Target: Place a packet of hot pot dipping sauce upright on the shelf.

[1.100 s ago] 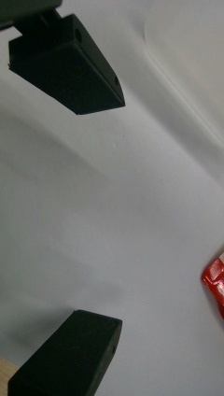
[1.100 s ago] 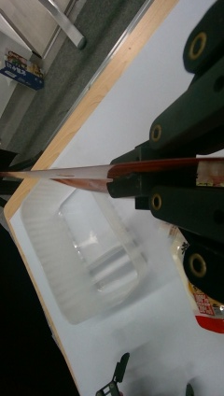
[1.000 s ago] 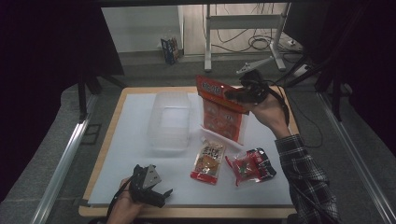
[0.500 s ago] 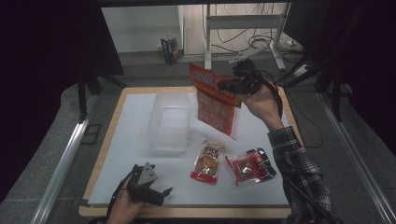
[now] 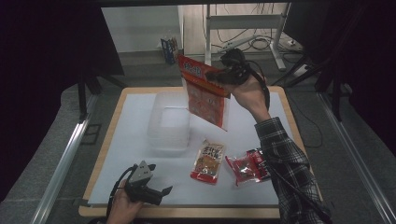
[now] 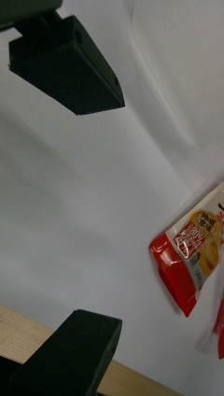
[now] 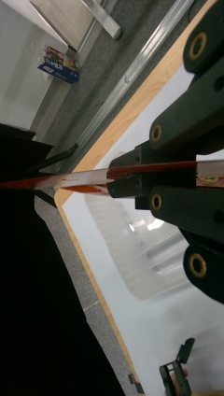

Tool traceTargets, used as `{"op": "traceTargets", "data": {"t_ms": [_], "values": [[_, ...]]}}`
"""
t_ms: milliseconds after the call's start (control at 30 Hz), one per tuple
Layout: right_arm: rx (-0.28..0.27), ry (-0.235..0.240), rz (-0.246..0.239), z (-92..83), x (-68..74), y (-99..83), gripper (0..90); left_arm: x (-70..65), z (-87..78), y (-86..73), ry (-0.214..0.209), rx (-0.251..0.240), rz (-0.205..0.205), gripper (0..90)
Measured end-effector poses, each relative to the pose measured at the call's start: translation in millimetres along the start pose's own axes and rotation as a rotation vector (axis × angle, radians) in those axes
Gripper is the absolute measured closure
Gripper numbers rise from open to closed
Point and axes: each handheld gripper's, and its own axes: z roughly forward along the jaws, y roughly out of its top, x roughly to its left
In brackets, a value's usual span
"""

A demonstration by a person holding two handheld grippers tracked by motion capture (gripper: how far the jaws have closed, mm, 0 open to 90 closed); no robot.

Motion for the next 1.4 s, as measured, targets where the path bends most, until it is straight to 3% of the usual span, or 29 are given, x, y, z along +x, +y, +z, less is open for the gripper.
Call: {"op": "traceTargets", "data": {"t_ms": [133,233,333,700,833,933,1133,1400], "values": [[-0.004,0.000,0.004,10.3,2.3,6.2,89.0,1.6,-3.2,0.6,-0.009,-0.025,-0.031,0.1],[-0.010,-0.003,0.009,18.5,3.3,10.2,89.0,4.6,-4.8,0.6,-0.028,-0.016,-0.069,0.2],[-0.020,-0.002,0.014,26.2,3.7,14.3,89.0,6.3,-5.3,-0.2,-0.024,0.000,-0.083,0.0],[-0.034,0.001,0.021,51.7,11.0,30.2,89.0,1.4,-18.2,-14.6,0.104,0.049,-0.031,0.0],[-0.034,0.007,0.029,63.7,14.5,32.8,89.0,4.3,-30.1,-23.1,0.114,0.024,-0.070,0.0],[-0.037,0.014,0.032,73.8,17.7,34.4,89.0,6.0,-34.0,-28.9,0.114,0.037,-0.082,0.0],[-0.041,0.019,0.036,92.8,25.1,40.1,89.0,3.4,-37.7,-33.3,0.109,0.043,-0.064,0.0],[-0.048,0.006,0.052,111.4,33.0,48.4,89.0,5.8,-41.3,-34.8,0.086,0.017,-0.089,0.0]]}}
